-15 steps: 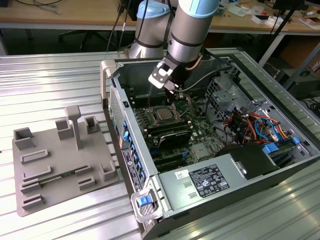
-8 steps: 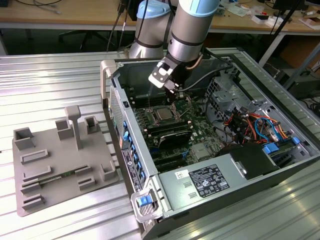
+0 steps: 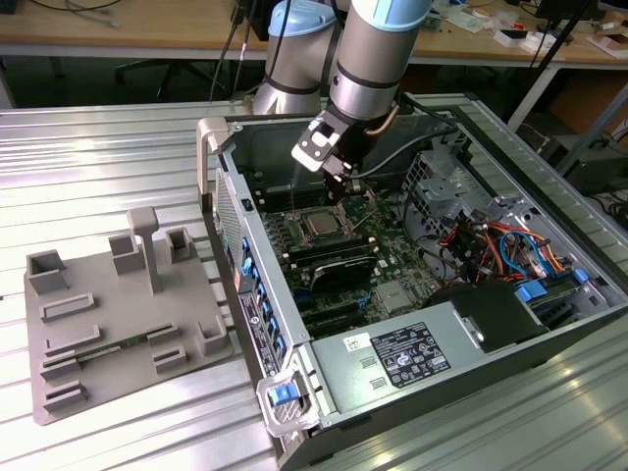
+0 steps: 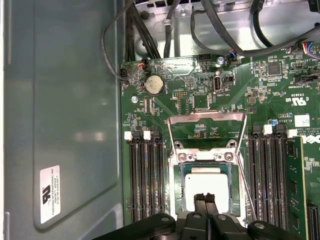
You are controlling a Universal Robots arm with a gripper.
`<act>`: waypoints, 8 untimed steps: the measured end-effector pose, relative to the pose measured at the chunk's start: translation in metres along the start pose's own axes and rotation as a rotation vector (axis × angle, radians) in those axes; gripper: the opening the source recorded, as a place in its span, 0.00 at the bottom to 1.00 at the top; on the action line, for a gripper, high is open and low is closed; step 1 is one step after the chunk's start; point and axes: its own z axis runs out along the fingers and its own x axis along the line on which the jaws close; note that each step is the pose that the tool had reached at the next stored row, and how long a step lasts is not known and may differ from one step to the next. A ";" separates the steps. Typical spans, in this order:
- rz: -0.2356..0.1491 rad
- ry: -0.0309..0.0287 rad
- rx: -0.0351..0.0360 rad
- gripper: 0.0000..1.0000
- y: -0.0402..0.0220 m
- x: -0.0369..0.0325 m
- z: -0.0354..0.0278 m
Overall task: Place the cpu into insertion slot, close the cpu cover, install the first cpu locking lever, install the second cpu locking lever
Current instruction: 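Place the cpu into insertion slot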
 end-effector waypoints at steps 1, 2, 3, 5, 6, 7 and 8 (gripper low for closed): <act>0.000 -0.0001 0.0000 0.11 0.0000 0.0000 -0.0002; 0.000 -0.0001 0.0000 0.11 0.0000 0.0000 -0.0004; 0.000 -0.0001 0.0001 0.11 0.0000 0.0000 -0.0006; 0.000 -0.0001 0.0000 0.11 0.0000 0.0000 -0.0010; 0.000 0.0000 -0.0001 0.11 0.0000 0.0000 -0.0010; 0.000 -0.0001 0.0000 0.11 0.0000 0.0000 -0.0014; 0.000 -0.0001 0.0001 0.11 0.0000 0.0000 -0.0017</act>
